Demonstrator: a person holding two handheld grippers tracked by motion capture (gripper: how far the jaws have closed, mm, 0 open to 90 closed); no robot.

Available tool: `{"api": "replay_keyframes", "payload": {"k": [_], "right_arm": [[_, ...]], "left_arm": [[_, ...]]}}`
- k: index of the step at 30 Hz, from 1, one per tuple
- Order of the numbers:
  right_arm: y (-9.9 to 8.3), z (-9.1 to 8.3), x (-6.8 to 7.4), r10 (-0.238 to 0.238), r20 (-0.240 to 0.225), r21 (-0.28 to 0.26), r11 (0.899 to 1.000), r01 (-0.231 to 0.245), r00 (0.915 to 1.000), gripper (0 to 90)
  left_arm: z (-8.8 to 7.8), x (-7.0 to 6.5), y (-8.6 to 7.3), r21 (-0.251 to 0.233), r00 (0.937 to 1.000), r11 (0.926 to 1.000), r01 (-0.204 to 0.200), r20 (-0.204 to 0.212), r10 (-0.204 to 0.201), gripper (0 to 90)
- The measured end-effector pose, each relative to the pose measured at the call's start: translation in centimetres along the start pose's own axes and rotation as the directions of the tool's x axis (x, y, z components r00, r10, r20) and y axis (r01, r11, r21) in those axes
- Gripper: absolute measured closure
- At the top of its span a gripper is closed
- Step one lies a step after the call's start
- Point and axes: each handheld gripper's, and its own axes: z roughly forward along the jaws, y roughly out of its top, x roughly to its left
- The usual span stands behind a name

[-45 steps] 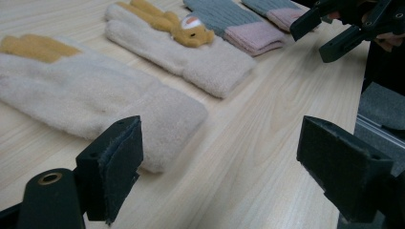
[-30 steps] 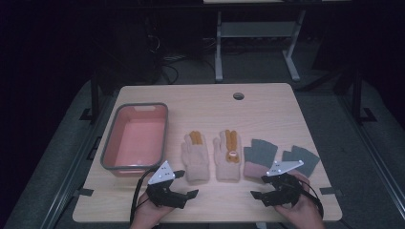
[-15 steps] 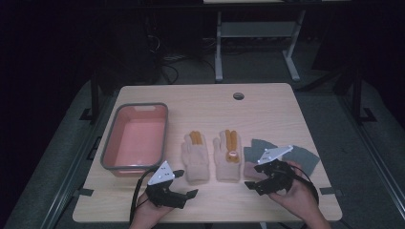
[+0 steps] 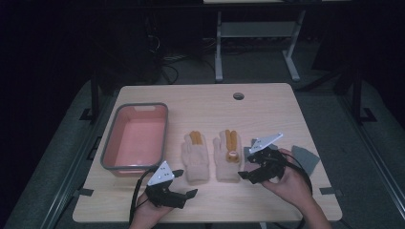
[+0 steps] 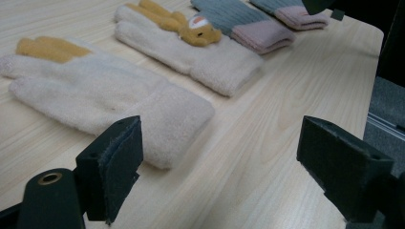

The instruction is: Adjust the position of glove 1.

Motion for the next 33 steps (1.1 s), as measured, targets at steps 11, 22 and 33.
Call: {"api": "replay_keyframes", "payload": {"k": [11, 22, 33], "right_arm": [[2.4, 0.4, -0.5, -0.019, -0.006, 0.027, 0.999, 0.02, 0.9998, 33.5], [3.9, 2.0, -1.1, -0.022, -0.002, 0.066, 0.998, 0.022, 0.9998, 34.5], [4.6, 4.5, -2.7, 0.017, 0.008, 0.122, 0.992, -0.018, 0.9998, 34.6]], "left_arm": [[0.1, -0.3, 0.3, -0.015, 1.0, 0.9999, -0.005, 0.008, 0.005, 16.0], [0.2, -0.4, 0.2, -0.009, 1.0, 0.9999, -0.005, 0.005, 0.005, 16.0], [0.3, -0.3, 0.1, -0.005, 1.0, 1.0, -0.004, 0.006, 0.004, 16.0]]}}
